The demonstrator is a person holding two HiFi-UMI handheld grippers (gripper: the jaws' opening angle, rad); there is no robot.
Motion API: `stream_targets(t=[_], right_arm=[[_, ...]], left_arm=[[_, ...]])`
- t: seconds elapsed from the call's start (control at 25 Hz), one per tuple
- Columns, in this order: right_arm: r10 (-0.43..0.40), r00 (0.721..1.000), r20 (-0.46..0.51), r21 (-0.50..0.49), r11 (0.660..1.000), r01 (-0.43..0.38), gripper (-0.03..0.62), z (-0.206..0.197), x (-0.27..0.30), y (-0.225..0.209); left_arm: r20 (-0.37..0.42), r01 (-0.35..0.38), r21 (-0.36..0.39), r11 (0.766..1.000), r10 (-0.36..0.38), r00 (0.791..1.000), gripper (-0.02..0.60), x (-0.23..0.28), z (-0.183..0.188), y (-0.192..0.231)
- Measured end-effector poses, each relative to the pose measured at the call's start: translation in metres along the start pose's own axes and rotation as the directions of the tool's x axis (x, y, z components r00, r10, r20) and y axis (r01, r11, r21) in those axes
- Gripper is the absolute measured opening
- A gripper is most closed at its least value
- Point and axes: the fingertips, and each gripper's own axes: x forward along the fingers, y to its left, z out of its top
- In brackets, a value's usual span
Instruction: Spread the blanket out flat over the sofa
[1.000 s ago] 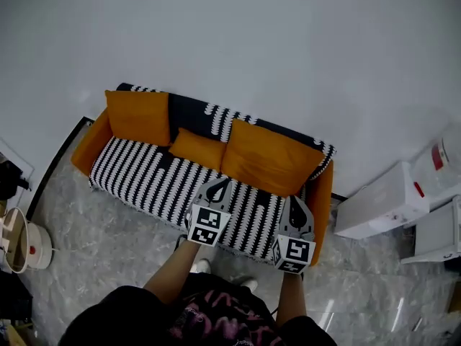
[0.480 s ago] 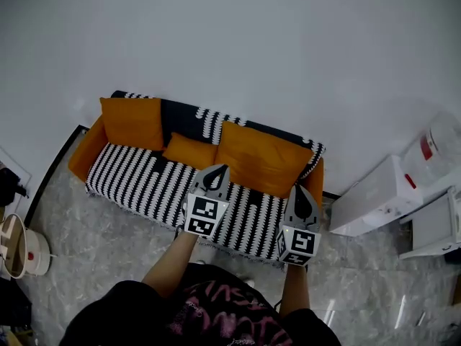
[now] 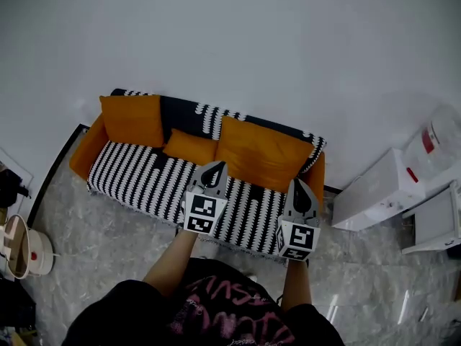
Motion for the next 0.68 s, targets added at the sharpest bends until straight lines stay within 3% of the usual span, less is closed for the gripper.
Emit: stream_targets(t=[0.68], right_arm=[[0.007, 1.000, -0.007, -0.007, 1.000, -0.007, 0.020, -0.0038, 0.0074, 0.0067]], left_arm=[[0.000, -0.006, -0.005, 1.000, 0.006, 1.000, 0.011, 0.0024, -0.0029, 0.0078]])
